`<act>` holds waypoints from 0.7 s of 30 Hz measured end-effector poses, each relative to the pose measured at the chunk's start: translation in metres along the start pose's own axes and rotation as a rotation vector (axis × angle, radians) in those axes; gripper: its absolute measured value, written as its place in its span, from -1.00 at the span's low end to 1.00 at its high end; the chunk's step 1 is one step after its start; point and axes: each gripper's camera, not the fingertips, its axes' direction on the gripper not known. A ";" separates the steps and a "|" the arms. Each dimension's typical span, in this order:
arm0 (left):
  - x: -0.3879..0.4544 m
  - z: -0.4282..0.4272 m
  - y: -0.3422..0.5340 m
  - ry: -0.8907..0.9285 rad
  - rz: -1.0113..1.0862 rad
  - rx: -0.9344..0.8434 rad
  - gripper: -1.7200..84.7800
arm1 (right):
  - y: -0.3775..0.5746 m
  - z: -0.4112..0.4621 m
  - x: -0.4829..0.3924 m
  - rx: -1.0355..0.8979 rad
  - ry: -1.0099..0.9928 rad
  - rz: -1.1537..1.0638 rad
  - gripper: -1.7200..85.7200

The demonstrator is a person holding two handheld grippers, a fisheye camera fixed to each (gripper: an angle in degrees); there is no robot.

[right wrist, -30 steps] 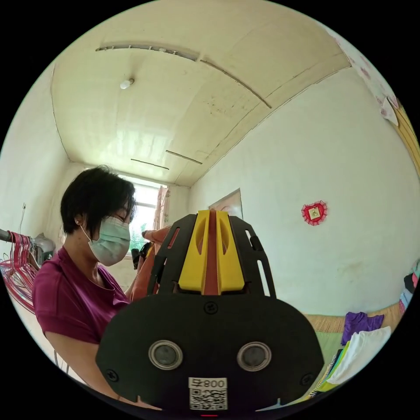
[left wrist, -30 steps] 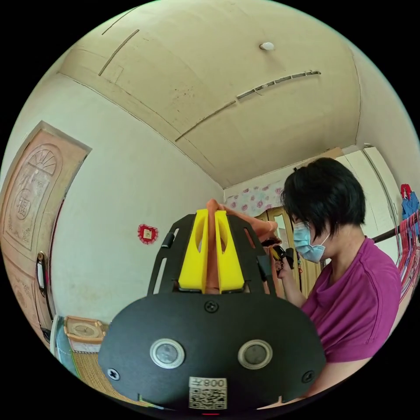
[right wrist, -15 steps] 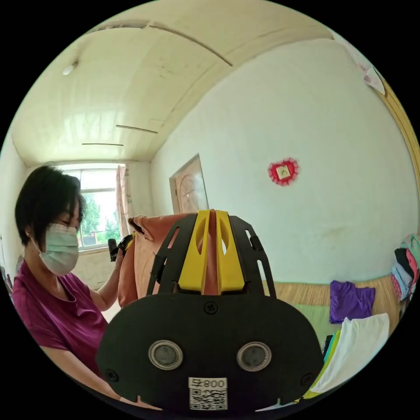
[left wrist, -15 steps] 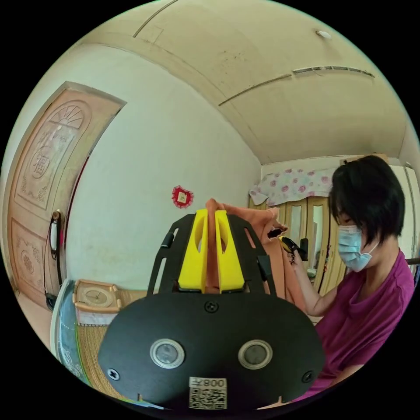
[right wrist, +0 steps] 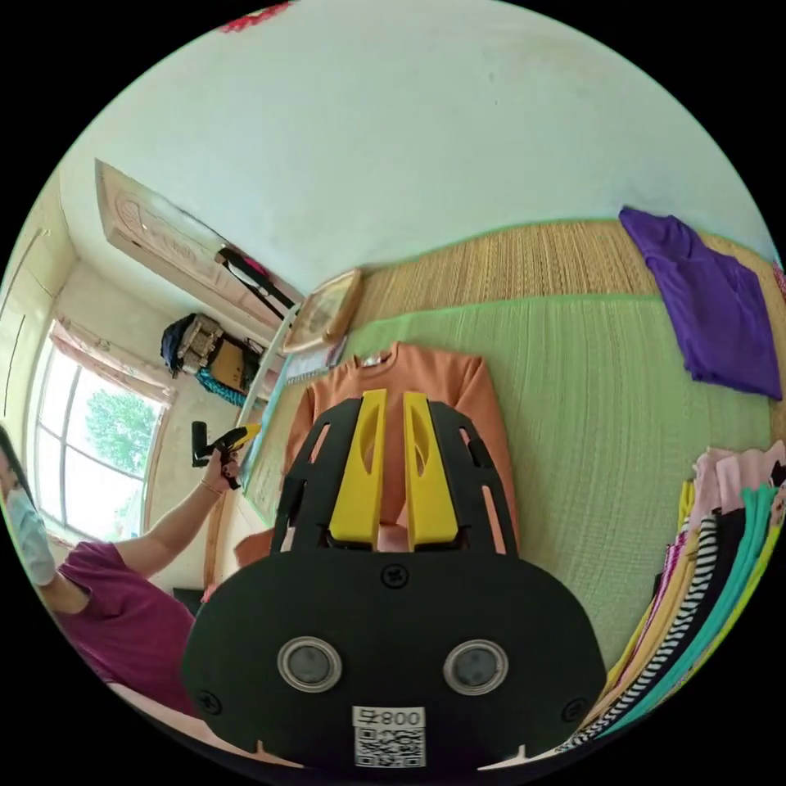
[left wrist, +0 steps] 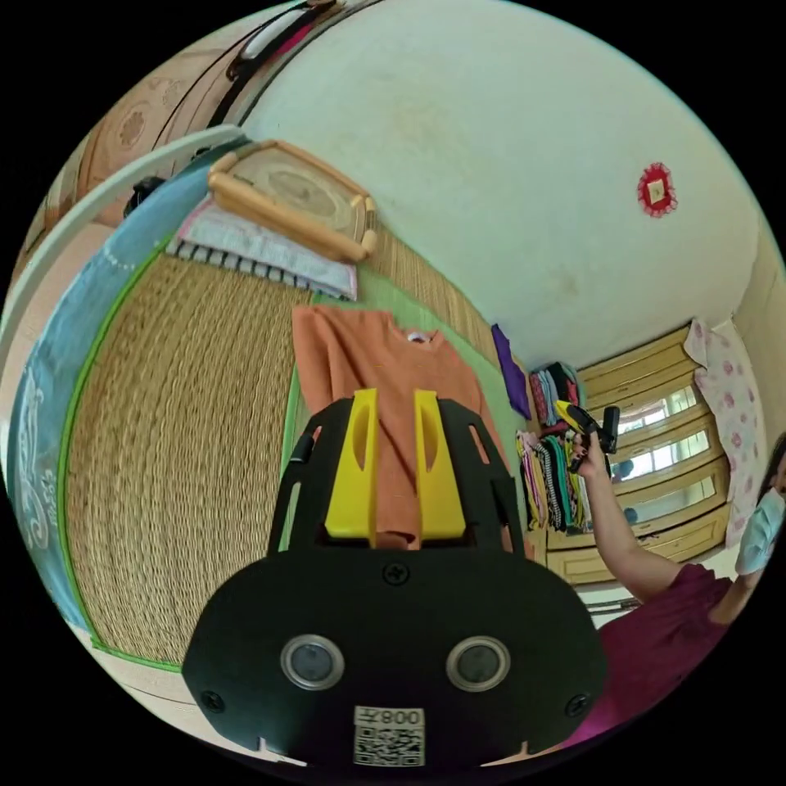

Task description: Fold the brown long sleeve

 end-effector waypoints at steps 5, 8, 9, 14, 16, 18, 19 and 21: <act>-0.034 0.072 0.056 0.089 -0.027 -0.147 -0.69 | 0.076 0.073 -0.036 -0.187 0.113 -0.042 -0.78; -0.030 0.093 0.083 0.047 0.012 -0.187 -0.68 | 0.111 0.099 -0.076 -0.278 0.218 -0.103 -0.76; -0.029 0.098 0.088 0.028 0.019 -0.207 -0.68 | 0.118 0.105 -0.091 -0.289 0.273 -0.132 -0.75; -0.029 0.163 0.120 -0.057 0.033 -0.323 -0.70 | 0.123 0.152 -0.128 -0.373 0.377 -0.215 -0.74; -0.029 0.185 0.129 -0.080 0.028 -0.349 -0.73 | 0.119 0.174 -0.130 -0.412 0.388 -0.206 -0.77; -0.027 0.203 0.138 -0.086 0.023 -0.362 -0.77 | 0.114 0.194 -0.129 -0.435 0.426 -0.191 -0.85; -0.025 0.212 0.143 -0.080 0.019 -0.359 -0.81 | 0.112 0.197 -0.129 -0.440 0.432 -0.184 -0.88; -0.019 0.222 0.152 -0.095 0.031 -0.356 -0.85 | 0.105 0.201 -0.129 -0.438 0.445 -0.168 -0.94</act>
